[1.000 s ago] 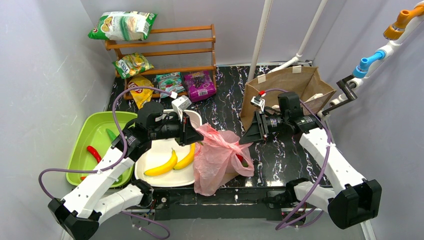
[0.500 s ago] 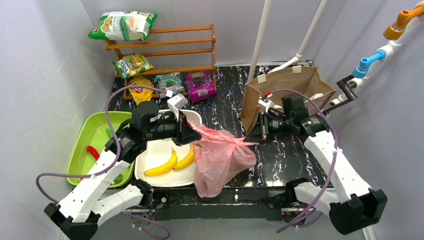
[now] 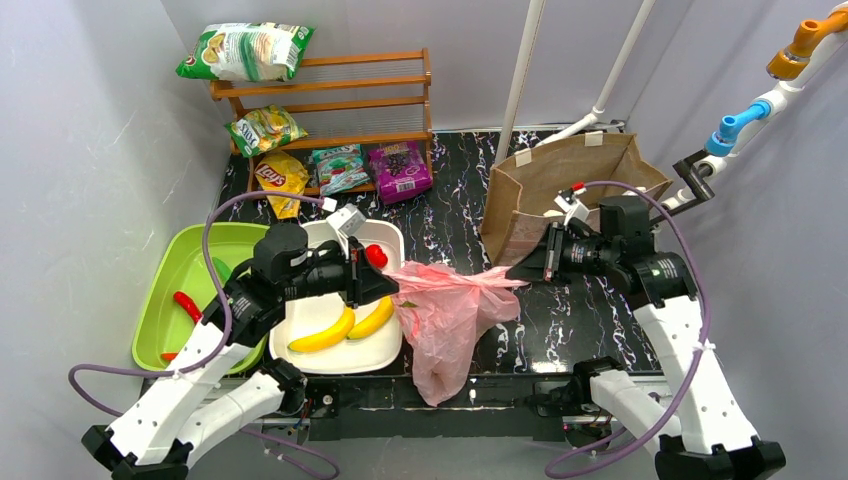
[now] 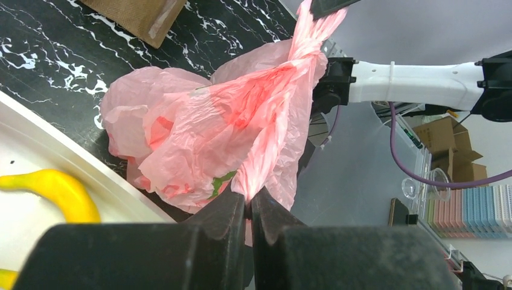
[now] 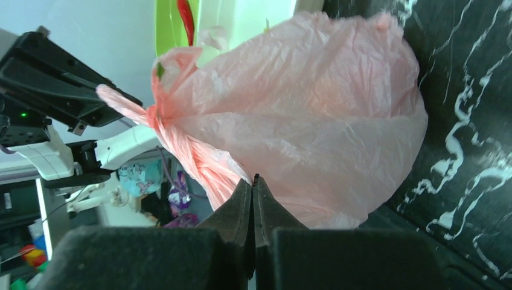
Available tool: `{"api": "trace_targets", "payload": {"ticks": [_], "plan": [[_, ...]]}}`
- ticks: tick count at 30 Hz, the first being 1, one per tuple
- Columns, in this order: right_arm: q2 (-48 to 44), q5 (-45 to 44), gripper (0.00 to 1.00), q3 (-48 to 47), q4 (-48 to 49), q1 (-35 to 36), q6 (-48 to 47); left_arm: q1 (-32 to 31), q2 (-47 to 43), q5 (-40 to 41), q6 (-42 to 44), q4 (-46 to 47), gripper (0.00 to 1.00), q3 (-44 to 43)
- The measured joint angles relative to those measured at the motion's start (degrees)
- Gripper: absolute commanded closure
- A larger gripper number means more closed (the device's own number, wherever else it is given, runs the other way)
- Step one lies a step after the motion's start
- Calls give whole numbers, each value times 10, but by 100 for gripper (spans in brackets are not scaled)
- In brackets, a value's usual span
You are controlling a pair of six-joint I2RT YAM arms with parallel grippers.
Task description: Place the food into the grocery bag and tie it
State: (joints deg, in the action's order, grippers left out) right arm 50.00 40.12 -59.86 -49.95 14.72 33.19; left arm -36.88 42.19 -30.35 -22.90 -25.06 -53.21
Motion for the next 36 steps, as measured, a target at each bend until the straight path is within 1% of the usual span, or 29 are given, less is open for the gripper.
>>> {"api": "trace_targets", "payload": {"ticks": [2,5,6,7,8,11,16,19,25,32,36], "plan": [[-16,7,99,0,23,-7,-3,0,10,-5,3,3,73,-5],[-23,3,99,-16,39,-25,-20,8,42,-7,15,-22,52,-41],[-19,3,99,-26,39,-24,-26,9,55,-7,22,-30,42,-57],[-14,3,99,-36,40,-22,-34,10,72,-7,30,-42,37,-80],[-10,4,99,-45,42,-18,-40,10,89,-7,40,-54,35,-104],[7,5,99,-56,48,-9,-54,10,139,-9,68,-87,33,-184],[20,5,99,-57,49,4,-62,10,206,-21,111,-127,32,-294],[25,5,99,-57,51,12,-62,10,235,-35,139,-142,38,-336],[41,5,99,-59,51,23,-63,-2,286,-68,168,-191,38,-355],[55,3,99,-61,52,32,-64,-42,312,-62,189,-242,44,-353],[62,2,99,-61,55,38,-64,-58,318,-54,198,-264,45,-353]]}}
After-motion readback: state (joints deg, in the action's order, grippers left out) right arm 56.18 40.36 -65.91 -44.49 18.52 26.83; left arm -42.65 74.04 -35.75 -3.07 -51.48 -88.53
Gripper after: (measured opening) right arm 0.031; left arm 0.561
